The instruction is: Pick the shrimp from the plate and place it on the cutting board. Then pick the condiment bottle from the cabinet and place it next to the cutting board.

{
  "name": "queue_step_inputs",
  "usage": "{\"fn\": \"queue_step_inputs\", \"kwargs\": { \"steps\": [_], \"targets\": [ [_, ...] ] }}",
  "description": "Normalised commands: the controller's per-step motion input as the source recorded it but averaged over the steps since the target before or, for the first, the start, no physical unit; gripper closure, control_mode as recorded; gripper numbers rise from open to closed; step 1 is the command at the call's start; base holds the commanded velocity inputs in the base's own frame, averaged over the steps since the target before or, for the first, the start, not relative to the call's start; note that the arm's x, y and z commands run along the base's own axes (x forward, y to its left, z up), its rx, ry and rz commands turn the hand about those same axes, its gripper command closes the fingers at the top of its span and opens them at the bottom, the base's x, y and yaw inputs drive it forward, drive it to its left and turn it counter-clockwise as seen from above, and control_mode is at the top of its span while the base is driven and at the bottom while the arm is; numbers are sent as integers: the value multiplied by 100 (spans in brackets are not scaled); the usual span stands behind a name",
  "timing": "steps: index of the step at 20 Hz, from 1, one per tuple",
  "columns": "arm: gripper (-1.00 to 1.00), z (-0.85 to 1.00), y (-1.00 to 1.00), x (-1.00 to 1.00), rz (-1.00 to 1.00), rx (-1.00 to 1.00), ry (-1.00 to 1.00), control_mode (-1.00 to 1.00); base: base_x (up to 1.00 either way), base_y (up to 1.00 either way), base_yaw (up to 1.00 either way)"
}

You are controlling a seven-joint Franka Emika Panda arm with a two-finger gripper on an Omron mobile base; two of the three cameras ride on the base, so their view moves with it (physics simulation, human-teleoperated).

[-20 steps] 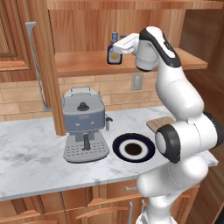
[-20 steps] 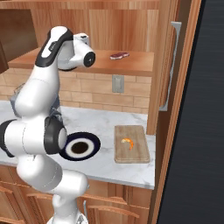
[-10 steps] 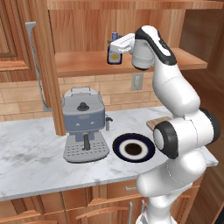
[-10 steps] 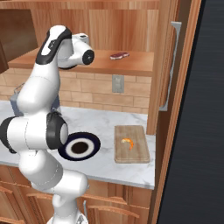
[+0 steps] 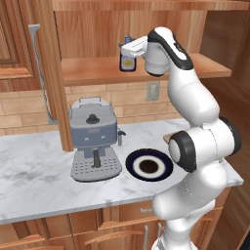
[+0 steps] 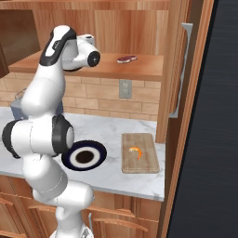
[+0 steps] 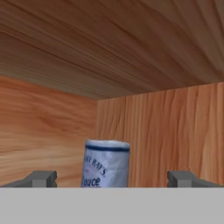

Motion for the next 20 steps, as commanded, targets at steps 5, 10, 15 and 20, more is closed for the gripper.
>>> {"fn": "queue_step_inputs", "kwargs": {
  "steps": [5, 10, 15, 20],
  "targets": [
    [100, 0, 0, 5, 0, 0, 0, -100, 0, 0, 0],
    [100, 0, 0, 0, 0, 0, 0, -100, 0, 0, 0],
    [100, 0, 0, 0, 0, 0, 0, -100, 0, 0, 0],
    [100, 0, 0, 0, 0, 0, 0, -100, 0, 0, 0]
  ]
}}
